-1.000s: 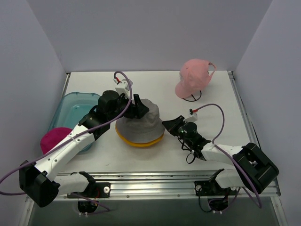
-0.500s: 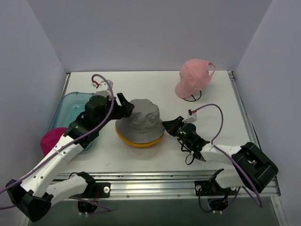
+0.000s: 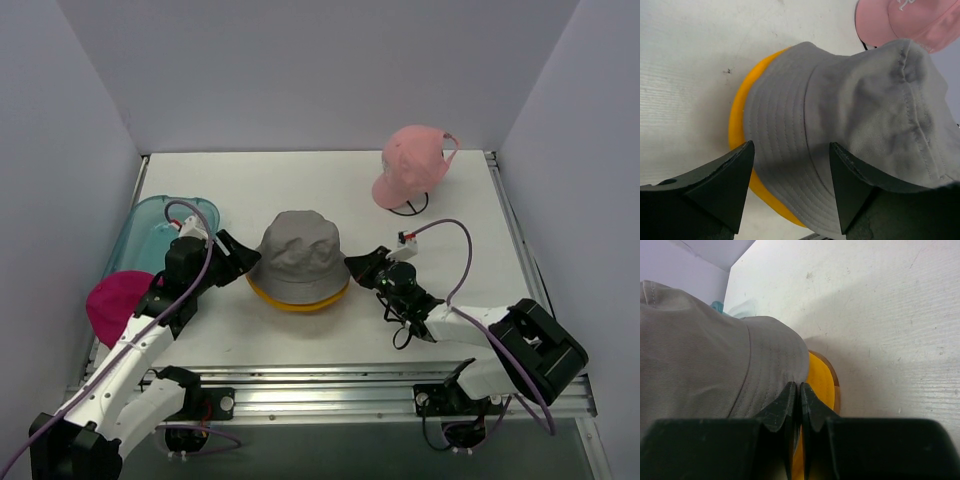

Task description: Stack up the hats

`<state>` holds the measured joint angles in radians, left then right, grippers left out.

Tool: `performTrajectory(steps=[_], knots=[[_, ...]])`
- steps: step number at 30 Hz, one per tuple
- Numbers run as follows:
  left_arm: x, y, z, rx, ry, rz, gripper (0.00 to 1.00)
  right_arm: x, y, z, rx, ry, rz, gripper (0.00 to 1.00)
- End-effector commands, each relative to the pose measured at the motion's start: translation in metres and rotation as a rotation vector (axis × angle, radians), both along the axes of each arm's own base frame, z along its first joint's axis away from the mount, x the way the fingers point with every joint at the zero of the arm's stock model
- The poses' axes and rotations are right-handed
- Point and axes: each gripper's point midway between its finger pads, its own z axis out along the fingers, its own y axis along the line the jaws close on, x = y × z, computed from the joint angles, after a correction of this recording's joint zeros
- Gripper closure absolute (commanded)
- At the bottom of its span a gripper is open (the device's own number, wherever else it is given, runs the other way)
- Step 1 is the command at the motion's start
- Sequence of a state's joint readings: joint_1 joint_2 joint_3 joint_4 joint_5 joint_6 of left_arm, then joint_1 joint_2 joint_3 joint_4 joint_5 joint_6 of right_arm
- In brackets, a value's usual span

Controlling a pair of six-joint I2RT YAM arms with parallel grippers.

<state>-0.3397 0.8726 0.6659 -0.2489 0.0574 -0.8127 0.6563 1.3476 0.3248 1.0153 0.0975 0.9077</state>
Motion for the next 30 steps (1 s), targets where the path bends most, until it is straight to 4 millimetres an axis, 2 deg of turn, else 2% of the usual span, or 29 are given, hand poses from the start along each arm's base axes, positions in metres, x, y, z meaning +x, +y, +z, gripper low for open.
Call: performTrajectory(steps=[1, 5, 7, 8, 15, 19, 20, 24, 30], knots=[[0.010, -0.019, 0.029, -0.126, -0.103, -0.063, 0.30, 0.004, -0.005, -0.003, -0.043, -0.030, -0.020, 1.00], [0.011, -0.013, 0.012, -0.146, -0.066, -0.034, 0.28, 0.005, -0.005, -0.005, -0.043, -0.029, -0.023, 1.00], [0.010, -0.012, 0.006, -0.170, -0.061, -0.035, 0.27, 0.005, -0.004, -0.006, -0.043, -0.029, -0.018, 1.00], [0.014, -0.010, 0.012, -0.192, -0.088, -0.026, 0.27, 0.005, -0.004, -0.006, -0.042, -0.030, -0.015, 1.00], [0.010, 0.003, -0.008, -0.213, -0.054, 0.020, 0.25, 0.005, -0.003, -0.006, -0.040, -0.029, -0.014, 1.00], [0.009, 0.002, -0.012, -0.248, -0.062, 0.022, 0.25, 0.005, -0.003, -0.005, -0.038, -0.031, -0.013, 1.00], [0.011, 0.000, -0.007, -0.267, -0.091, 0.013, 0.25, 0.006, -0.003, -0.005, -0.038, -0.031, -0.016, 1.00], [0.011, -0.006, -0.007, -0.322, -0.105, -0.003, 0.26, 0.005, -0.003, -0.004, -0.035, -0.035, -0.014, 1.00], [0.011, -0.007, -0.013, -0.348, -0.105, -0.004, 0.32, 0.005, -0.004, -0.004, -0.036, -0.033, -0.017, 1.00]])
